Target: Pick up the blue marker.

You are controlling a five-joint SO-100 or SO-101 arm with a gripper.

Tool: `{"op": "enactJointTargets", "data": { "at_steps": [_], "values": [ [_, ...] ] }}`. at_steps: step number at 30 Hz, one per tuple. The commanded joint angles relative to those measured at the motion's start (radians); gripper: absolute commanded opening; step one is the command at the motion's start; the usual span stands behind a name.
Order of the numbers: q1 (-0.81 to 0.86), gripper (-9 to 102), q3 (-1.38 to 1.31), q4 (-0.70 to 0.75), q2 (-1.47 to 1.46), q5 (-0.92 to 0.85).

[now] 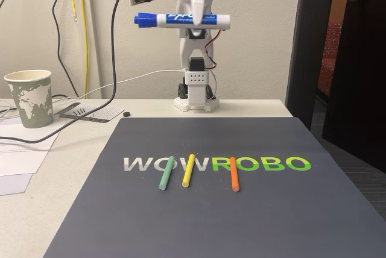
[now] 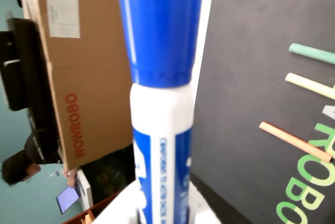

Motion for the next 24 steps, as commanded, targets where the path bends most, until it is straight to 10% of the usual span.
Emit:
{"op": "enactJointTargets", "data": {
  "at_steps": [1,17,24],
  "values": [
    [0.006,1,-0.031,0.02,-0.011,-0.023],
    [0.012,1,-0.028,0.179,0.072,0.077],
    [0.002,1,0.387,0.178,0.43,0.115]
  ]
}}
